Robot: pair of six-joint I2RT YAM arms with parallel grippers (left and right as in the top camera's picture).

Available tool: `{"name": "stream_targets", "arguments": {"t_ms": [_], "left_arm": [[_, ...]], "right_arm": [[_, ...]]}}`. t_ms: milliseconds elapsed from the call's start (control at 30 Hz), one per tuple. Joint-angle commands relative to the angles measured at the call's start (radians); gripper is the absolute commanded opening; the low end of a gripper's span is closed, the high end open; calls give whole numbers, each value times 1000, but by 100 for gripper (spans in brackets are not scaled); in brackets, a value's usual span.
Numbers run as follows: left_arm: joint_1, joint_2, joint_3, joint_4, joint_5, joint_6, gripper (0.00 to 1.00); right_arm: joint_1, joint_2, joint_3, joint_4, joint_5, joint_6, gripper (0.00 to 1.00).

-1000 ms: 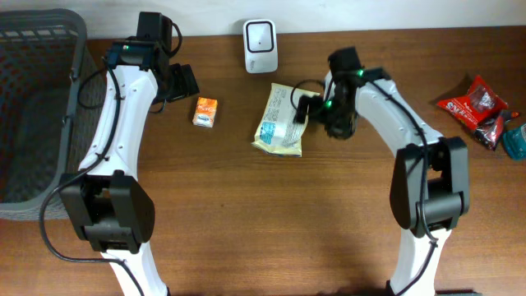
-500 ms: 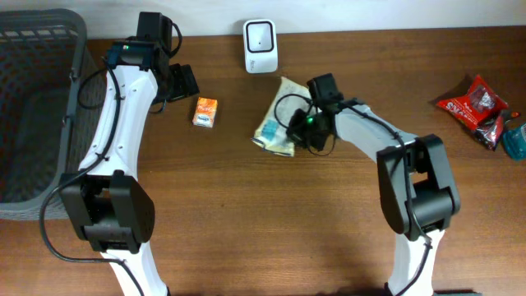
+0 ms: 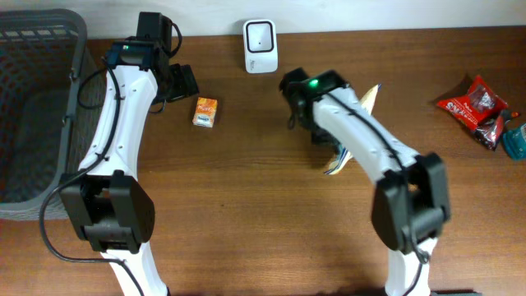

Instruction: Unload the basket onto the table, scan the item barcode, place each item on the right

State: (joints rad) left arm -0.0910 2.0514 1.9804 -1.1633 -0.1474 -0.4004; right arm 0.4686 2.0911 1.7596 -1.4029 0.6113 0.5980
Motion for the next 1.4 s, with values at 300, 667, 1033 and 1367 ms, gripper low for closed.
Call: {"name": "stream_targets", "arguments": {"t_ms": [300,667,1033,1367], "left_arm": [[0,-2,-2,-2,-7,5,99],[0,-2,-2,-2,-7,5,99],[0,-2,-2,-2,-7,5,99],[0,-2,-2,-2,-7,5,99]], "right_arm": [[303,172,39,174,-127,12,97],[48,160,375,-16,-478,-518,100],[-43,163,1,383,-656,-639,72],[-43,158,171,197,-327,-439,87]]}}
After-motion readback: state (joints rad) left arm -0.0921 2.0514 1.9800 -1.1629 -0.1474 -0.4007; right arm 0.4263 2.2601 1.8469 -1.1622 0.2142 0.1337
